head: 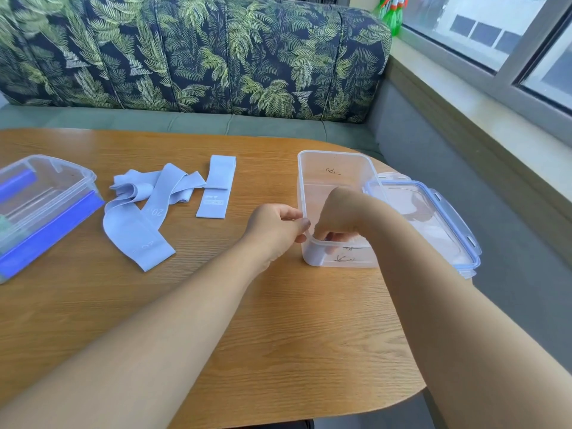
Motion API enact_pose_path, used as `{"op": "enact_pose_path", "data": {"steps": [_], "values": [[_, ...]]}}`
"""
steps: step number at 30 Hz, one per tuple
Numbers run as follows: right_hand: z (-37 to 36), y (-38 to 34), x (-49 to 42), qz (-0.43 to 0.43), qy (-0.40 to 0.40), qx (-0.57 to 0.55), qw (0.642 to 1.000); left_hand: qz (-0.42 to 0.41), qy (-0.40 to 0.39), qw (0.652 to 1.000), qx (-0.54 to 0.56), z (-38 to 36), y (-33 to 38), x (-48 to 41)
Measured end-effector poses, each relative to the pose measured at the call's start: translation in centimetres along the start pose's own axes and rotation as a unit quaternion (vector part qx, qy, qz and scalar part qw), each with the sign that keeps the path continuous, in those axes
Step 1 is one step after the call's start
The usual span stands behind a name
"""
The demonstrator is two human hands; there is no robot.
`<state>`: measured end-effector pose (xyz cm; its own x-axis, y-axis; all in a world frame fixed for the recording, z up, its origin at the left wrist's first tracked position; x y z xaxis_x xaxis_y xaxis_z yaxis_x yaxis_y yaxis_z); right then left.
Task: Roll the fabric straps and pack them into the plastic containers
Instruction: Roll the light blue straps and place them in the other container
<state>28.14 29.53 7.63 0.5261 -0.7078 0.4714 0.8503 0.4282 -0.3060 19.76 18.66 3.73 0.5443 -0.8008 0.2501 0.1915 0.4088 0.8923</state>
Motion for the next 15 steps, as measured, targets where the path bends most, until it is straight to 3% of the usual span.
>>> {"op": "enact_pose_path", "data": {"steps": [15], "values": [[-0.68, 1.00, -0.11, 0.002, -0.007, -0.051, 0.999, 0.019, 0.004, 0.999, -0.035, 0.12, 0.47, 0.17]]}}
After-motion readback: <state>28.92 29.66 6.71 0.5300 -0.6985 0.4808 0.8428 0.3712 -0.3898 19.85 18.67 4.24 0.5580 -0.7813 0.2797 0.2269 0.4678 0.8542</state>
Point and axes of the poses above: each hand's wrist, its own x-axis away from the middle knuckle, its own z-axis out of the back of the hand, y = z × x, the point moved 1 cm from there along -x, towards the middle knuckle, and after that the axes turned 8 degrees about -x, right-handed, at the moved point
